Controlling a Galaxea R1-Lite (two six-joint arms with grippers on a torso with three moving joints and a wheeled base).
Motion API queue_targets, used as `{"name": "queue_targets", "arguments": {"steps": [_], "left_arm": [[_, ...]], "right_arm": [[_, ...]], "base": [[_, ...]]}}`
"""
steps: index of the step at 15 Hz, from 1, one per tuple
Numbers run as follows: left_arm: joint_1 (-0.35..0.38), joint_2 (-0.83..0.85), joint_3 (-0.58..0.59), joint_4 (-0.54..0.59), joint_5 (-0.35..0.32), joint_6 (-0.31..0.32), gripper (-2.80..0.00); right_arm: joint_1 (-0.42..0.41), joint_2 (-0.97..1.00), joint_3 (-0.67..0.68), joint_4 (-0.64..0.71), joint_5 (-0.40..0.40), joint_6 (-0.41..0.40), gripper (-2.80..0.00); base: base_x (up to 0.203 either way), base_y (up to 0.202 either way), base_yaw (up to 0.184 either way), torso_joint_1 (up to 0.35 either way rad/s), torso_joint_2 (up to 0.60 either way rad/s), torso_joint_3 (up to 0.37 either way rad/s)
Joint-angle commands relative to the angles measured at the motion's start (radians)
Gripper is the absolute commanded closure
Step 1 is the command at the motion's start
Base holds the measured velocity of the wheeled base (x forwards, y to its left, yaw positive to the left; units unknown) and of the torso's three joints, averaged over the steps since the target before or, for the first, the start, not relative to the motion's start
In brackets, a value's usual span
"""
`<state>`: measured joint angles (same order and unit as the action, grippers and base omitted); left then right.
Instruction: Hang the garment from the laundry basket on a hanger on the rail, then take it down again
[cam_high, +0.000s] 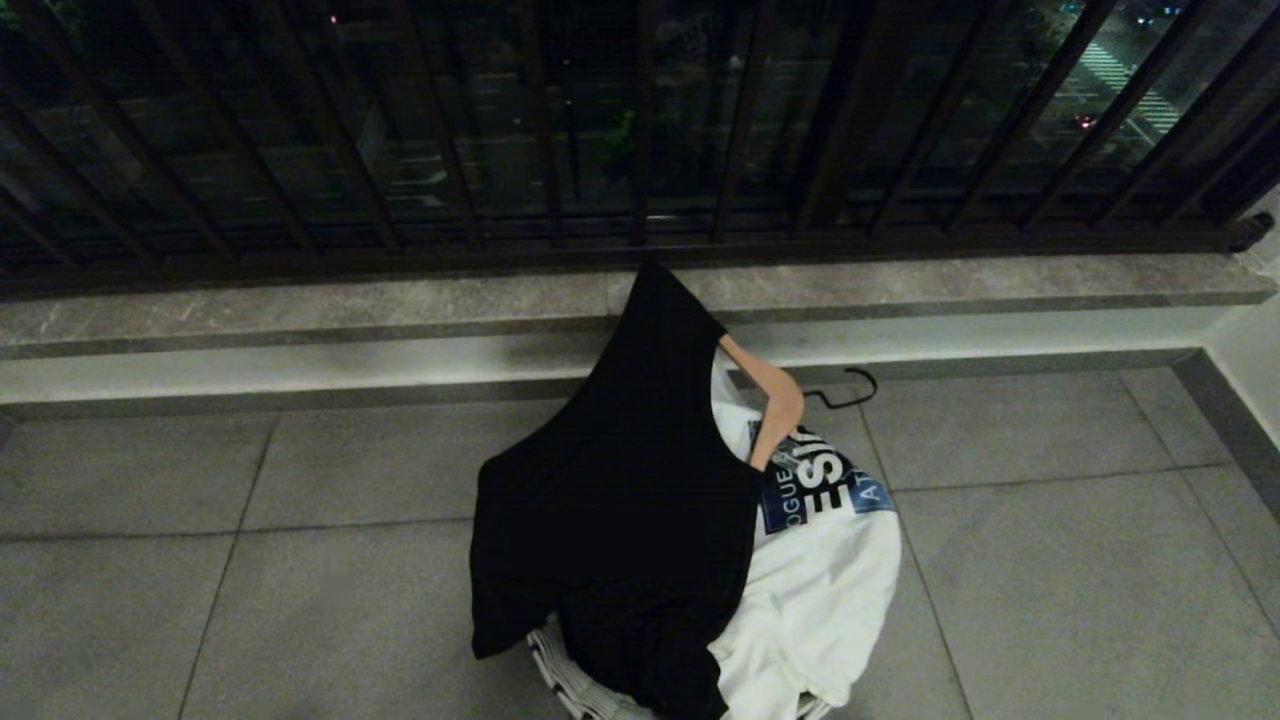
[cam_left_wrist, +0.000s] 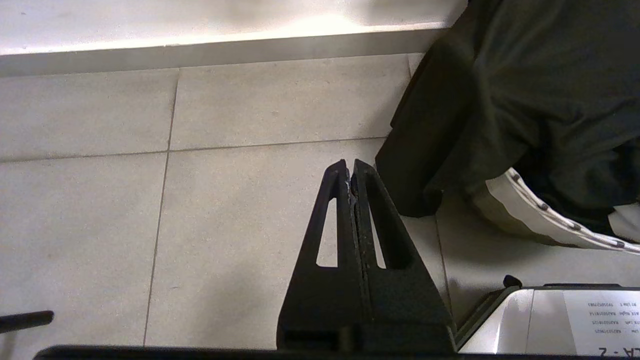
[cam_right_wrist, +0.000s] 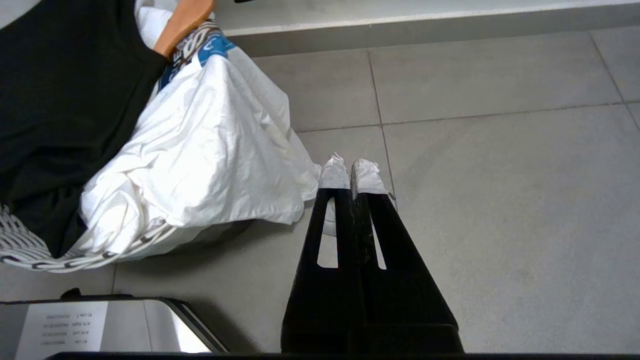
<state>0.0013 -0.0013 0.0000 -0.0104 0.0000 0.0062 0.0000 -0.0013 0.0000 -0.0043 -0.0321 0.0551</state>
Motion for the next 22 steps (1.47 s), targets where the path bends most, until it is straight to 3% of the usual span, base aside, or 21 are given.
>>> {"name": "queue_targets", "arguments": {"steps": [1,22], "left_arm": [[0.0,0.0,0.002,0.0,0.0,-0.001,0.0],[0.0,0.0,0.0,0.0,0.001,-0.005,0.0]], "right_arm": [[0.0,0.001,0.0,0.0,0.0,0.0,0.0],[0.0,0.001,0.0,0.0,0.0,0.0,0.0]], "base": [[0.0,0.0,0.0,0.002,0.0,-0.032],[0.0,0.0,0.0,0.0,0.0,0.0]]}}
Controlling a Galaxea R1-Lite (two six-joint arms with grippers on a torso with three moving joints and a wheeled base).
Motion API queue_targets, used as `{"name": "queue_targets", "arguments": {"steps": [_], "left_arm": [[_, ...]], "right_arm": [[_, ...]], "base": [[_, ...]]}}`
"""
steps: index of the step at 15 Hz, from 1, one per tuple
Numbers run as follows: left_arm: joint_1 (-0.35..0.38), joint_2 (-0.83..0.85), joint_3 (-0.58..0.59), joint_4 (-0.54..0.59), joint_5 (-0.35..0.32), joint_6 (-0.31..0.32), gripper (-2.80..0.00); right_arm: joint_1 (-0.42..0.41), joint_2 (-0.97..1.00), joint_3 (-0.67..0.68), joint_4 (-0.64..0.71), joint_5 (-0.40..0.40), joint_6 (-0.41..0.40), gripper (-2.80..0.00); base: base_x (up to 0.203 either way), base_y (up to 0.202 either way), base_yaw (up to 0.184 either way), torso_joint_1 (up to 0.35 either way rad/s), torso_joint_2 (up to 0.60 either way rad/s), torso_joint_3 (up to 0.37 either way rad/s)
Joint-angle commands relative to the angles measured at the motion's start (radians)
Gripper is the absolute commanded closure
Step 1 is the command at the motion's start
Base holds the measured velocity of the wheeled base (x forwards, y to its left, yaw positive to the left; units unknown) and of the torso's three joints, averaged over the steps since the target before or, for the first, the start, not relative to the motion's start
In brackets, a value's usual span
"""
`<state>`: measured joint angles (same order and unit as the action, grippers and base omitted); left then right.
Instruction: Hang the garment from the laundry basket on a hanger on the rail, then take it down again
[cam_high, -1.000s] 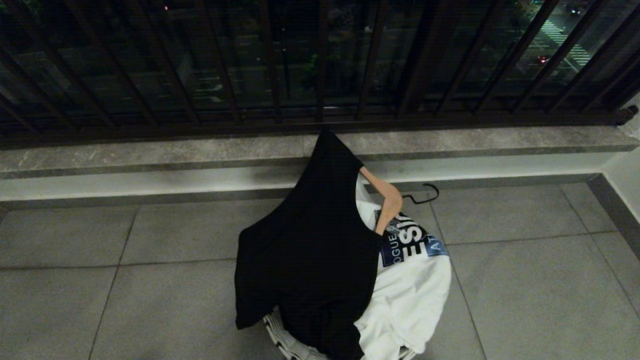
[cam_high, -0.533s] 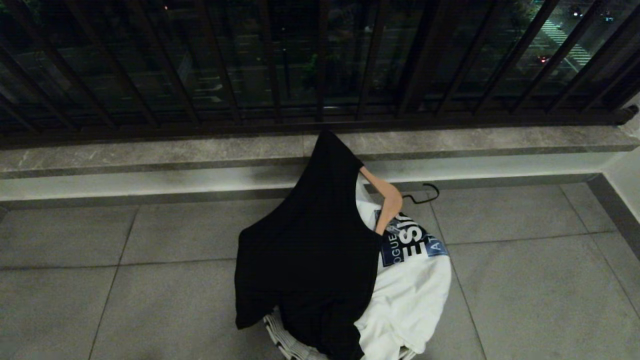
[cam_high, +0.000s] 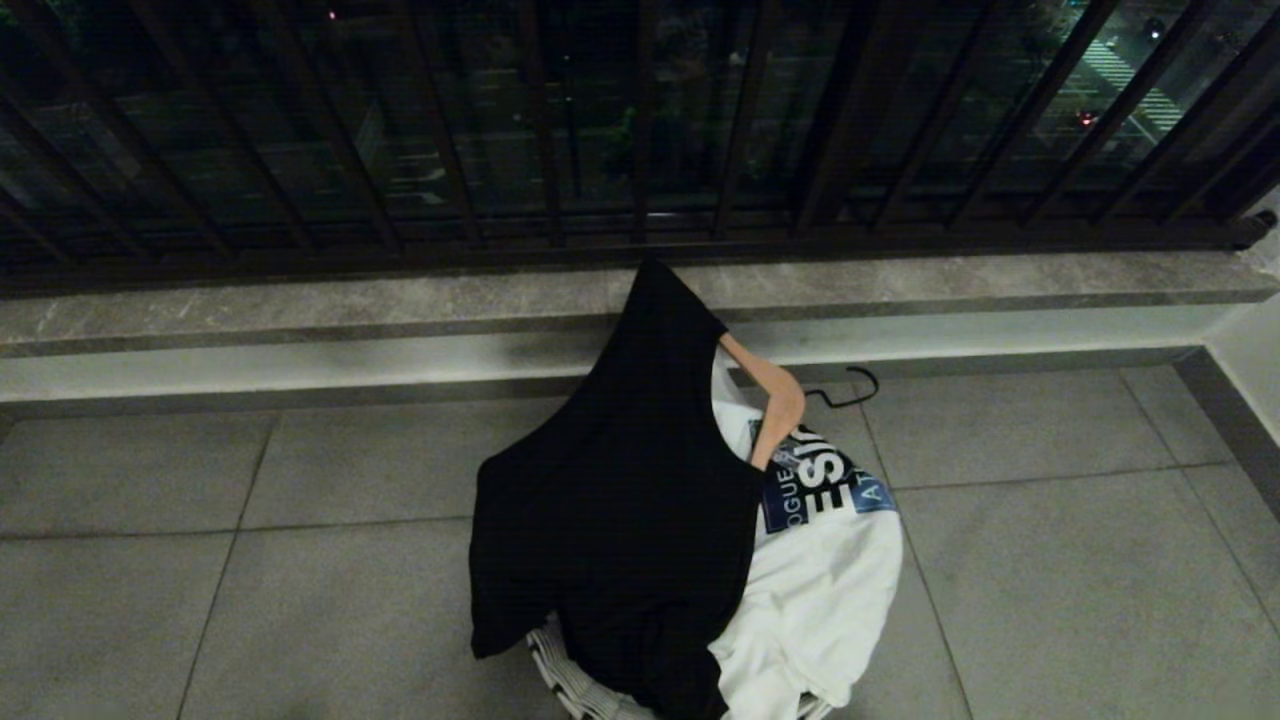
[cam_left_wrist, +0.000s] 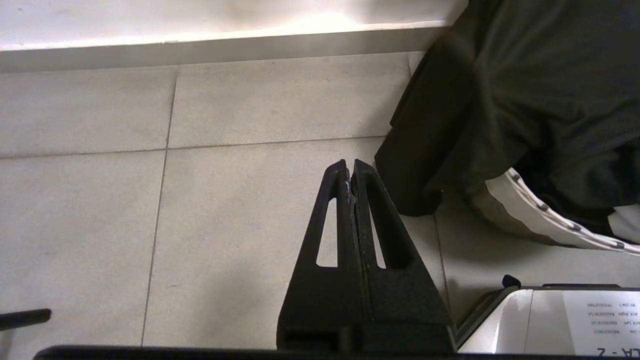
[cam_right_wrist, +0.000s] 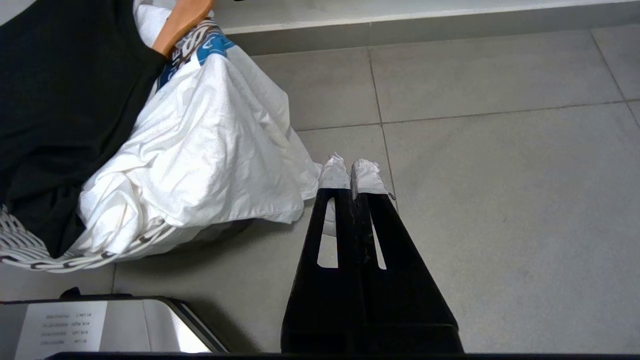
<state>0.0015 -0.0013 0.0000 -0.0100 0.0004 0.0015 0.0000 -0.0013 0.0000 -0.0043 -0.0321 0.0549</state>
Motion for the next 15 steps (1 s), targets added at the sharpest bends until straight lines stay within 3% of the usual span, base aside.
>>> {"name": "queue_targets", "arguments": {"steps": [1,3,6,12,15], "left_arm": [[0.002,0.0,-0.01,-0.001,0.001,0.003,0.0],[0.002,0.017,-0.1,0.012,-0.001,0.002,0.0],[0.0,0.198,-0.246,0.026,-0.023,0.002,0.0],[-0.017,0.727,-0.526,0.03,-0.344,0.002,0.0],[-0.172,1.034,-0.671,0.026,-0.403,-0.003,0.0]], "right_arm": [[0.0,0.001,0.0,0.0,0.0,0.0,0.0],[0.0,0.001,0.0,0.0,0.0,0.0,0.0],[0.0,0.001,0.0,0.0,0.0,0.0,0.0],[0.0,0.001,0.0,0.0,0.0,0.0,0.0],[0.0,0.001,0.0,0.0,0.0,0.0,0.0]], "base": [[0.0,0.0,0.0,0.0,0.0,0.0],[0.0,0.0,0.0,0.0,0.0,0.0],[0.0,0.0,0.0,0.0,0.0,0.0],[0.0,0.0,0.0,0.0,0.0,0.0],[0.0,0.0,0.0,0.0,0.0,0.0]]}}
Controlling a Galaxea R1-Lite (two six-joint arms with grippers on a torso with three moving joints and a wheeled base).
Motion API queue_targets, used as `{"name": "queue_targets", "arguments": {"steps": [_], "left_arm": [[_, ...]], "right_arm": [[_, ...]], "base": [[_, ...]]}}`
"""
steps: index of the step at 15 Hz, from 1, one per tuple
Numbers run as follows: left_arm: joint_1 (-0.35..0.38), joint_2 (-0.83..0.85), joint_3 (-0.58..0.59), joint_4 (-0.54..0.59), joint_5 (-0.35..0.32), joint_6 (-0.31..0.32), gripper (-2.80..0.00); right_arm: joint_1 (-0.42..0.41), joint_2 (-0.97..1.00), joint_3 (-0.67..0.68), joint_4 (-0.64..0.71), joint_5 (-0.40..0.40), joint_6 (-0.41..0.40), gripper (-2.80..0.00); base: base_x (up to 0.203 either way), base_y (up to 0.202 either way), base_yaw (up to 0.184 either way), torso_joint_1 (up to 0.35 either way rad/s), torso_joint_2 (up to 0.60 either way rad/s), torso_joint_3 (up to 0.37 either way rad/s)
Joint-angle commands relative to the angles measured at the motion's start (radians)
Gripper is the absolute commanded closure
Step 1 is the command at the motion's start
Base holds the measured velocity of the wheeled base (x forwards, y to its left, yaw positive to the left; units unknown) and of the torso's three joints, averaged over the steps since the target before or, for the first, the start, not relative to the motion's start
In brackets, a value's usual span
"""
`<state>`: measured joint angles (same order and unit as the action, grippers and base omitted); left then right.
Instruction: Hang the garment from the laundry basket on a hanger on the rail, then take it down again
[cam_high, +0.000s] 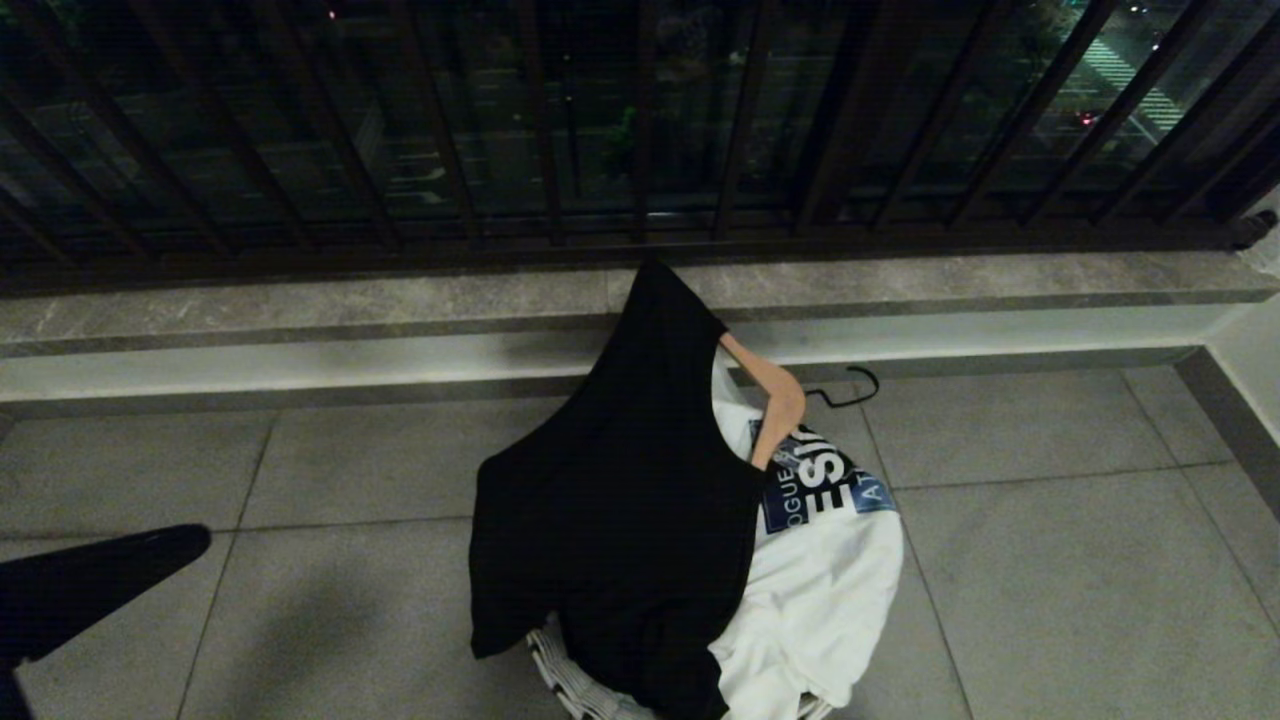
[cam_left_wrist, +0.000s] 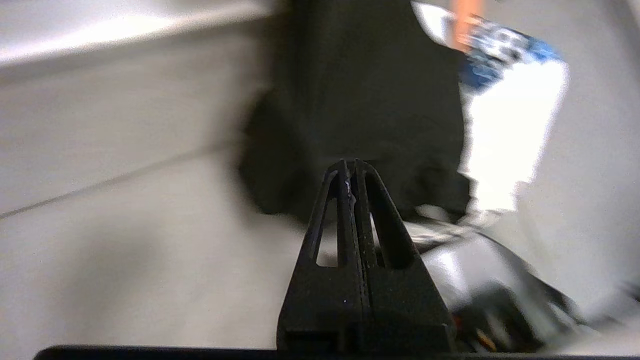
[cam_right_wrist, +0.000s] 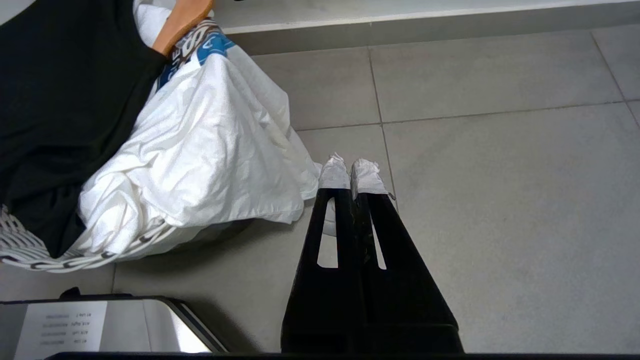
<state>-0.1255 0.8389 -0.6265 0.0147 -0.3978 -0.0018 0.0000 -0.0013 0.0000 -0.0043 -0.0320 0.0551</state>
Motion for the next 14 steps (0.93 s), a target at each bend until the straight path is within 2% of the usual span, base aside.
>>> {"name": "queue_targets", "arguments": {"steps": [1,3,6,9,14], "left_arm": [[-0.115,0.293,-0.099,0.001,-0.006,-0.01,0.0],[-0.244,0.484,-0.209,-0.001,0.016,-0.028,0.0],[-0.378,0.747,-0.397,-0.001,0.059,-0.039,0.0],[-0.446,0.982,-0.594,0.0,0.092,-0.04,0.0],[-0.574,1.271,-0.913,0.005,0.193,-0.029,0.0]], "right_arm": [[0.0,0.001,0.0,0.0,0.0,0.0,0.0],[0.0,0.001,0.0,0.0,0.0,0.0,0.0],[0.0,0.001,0.0,0.0,0.0,0.0,0.0],[0.0,0.001,0.0,0.0,0.0,0.0,0.0],[0.0,0.001,0.0,0.0,0.0,0.0,0.0]], "base": [[0.0,0.0,0.0,0.0,0.0,0.0],[0.0,0.0,0.0,0.0,0.0,0.0],[0.0,0.0,0.0,0.0,0.0,0.0],[0.0,0.0,0.0,0.0,0.0,0.0],[0.0,0.0,0.0,0.0,0.0,0.0]]}}
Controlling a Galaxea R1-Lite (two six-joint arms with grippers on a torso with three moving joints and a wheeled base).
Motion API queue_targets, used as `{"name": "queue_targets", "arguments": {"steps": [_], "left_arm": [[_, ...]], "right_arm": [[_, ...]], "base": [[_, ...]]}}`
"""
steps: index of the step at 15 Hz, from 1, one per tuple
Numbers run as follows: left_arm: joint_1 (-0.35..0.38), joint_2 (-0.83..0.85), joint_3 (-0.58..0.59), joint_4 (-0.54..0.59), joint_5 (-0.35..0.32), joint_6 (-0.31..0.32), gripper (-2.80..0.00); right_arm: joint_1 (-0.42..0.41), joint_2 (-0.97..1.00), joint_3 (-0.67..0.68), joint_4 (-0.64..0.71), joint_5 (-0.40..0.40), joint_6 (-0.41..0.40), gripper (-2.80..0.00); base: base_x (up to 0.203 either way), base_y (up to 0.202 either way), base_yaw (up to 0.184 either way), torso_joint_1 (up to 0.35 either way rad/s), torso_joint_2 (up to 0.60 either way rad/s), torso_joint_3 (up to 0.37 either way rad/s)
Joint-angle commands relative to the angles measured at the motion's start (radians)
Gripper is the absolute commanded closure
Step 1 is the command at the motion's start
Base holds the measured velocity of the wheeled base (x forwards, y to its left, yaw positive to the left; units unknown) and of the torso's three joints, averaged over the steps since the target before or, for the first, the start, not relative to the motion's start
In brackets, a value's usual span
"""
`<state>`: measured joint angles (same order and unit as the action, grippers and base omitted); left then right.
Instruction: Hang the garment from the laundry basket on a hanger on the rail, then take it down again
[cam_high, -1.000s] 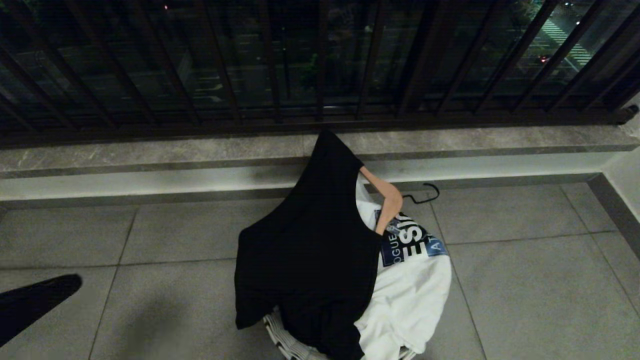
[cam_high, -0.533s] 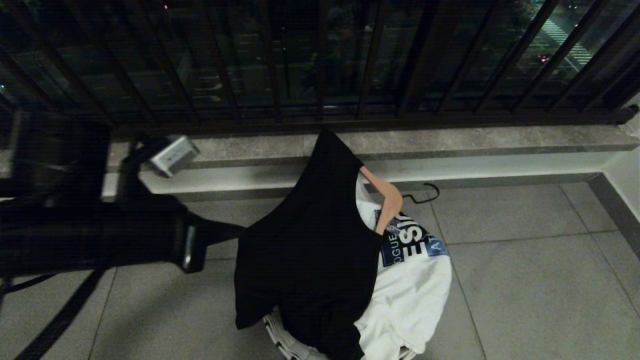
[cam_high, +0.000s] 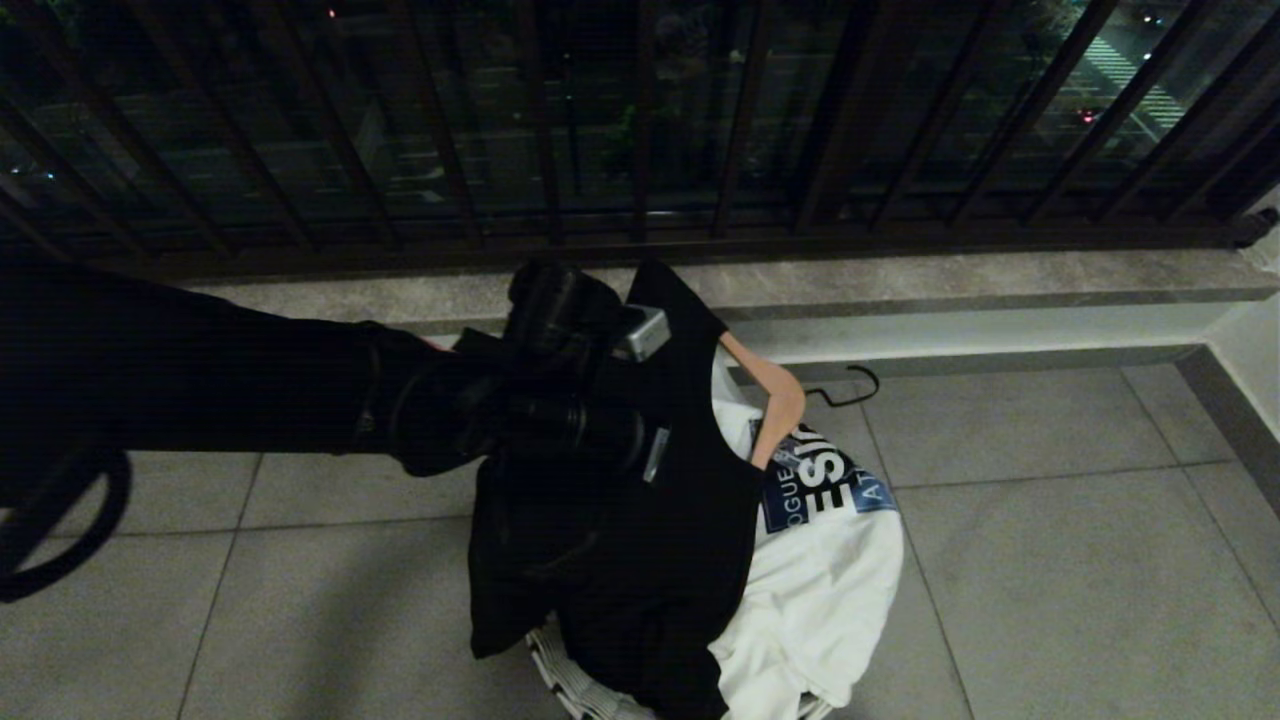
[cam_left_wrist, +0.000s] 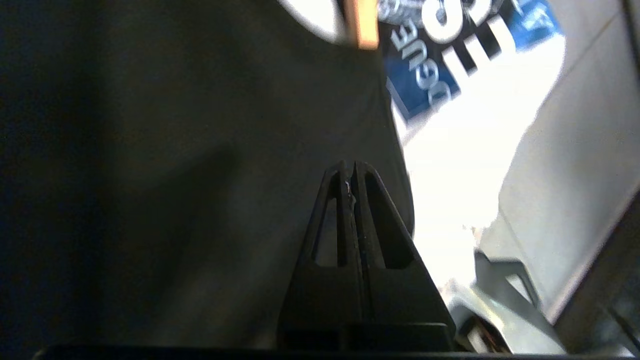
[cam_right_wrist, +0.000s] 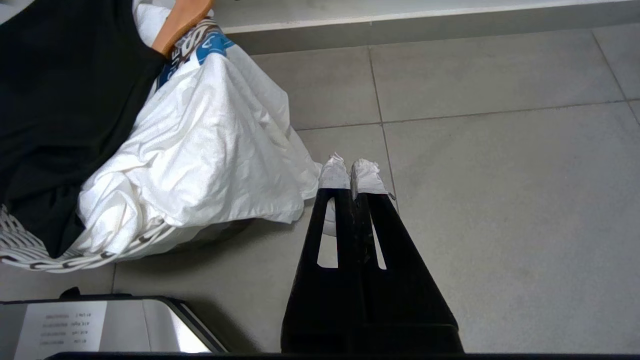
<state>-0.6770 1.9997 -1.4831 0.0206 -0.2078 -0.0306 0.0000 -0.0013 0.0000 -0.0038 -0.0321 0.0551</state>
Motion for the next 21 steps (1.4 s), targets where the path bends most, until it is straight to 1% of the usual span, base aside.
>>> {"name": "queue_targets", "arguments": {"steps": [1,4,6,8,9,14,16,17,18,19,20,21], "left_arm": [[-0.043,0.155,-0.115,0.001,0.019,0.004,0.0],[-0.091,0.262,-0.256,0.002,0.061,0.016,0.0],[-0.101,0.327,-0.336,0.002,0.078,0.053,0.0],[-0.102,0.376,-0.401,-0.003,0.128,0.081,0.0],[-0.106,0.385,-0.418,-0.005,0.136,0.093,0.0],[-0.156,0.432,-0.462,-0.011,0.14,0.094,0.0],[-0.159,0.437,-0.464,-0.06,0.145,0.095,0.0],[-0.159,0.434,-0.464,-0.087,0.167,0.095,0.0],[-0.159,0.422,-0.463,-0.091,0.187,0.105,0.0],[-0.159,0.412,-0.462,-0.093,0.197,0.126,0.0],[-0.159,0.41,-0.464,-0.094,0.205,0.132,-2.8],[-0.159,0.411,-0.463,-0.094,0.215,0.132,-2.8]], "right_arm": [[0.0,0.001,0.0,-0.001,0.0,0.0,0.0],[0.0,0.001,0.0,-0.001,0.0,0.0,0.0],[0.0,0.001,0.0,-0.001,0.0,0.0,0.0],[0.0,0.001,0.0,-0.001,0.0,0.0,0.0],[0.0,0.001,0.0,-0.001,0.0,0.0,0.0],[0.0,0.001,0.0,-0.001,0.0,0.0,0.0],[0.0,0.001,0.0,-0.001,0.0,0.0,0.0],[0.0,0.001,0.0,-0.001,0.0,0.0,0.0],[0.0,0.001,0.0,-0.001,0.0,0.0,0.0],[0.0,0.001,0.0,-0.001,0.0,0.0,0.0],[0.0,0.001,0.0,-0.001,0.0,0.0,0.0],[0.0,0.001,0.0,-0.001,0.0,0.0,0.0]], "base": [[0.0,0.0,0.0,0.0,0.0,0.0],[0.0,0.0,0.0,0.0,0.0,0.0],[0.0,0.0,0.0,0.0,0.0,0.0],[0.0,0.0,0.0,0.0,0.0,0.0],[0.0,0.0,0.0,0.0,0.0,0.0],[0.0,0.0,0.0,0.0,0.0,0.0],[0.0,0.0,0.0,0.0,0.0,0.0],[0.0,0.0,0.0,0.0,0.0,0.0],[0.0,0.0,0.0,0.0,0.0,0.0],[0.0,0.0,0.0,0.0,0.0,0.0],[0.0,0.0,0.0,0.0,0.0,0.0],[0.0,0.0,0.0,0.0,0.0,0.0]]}}
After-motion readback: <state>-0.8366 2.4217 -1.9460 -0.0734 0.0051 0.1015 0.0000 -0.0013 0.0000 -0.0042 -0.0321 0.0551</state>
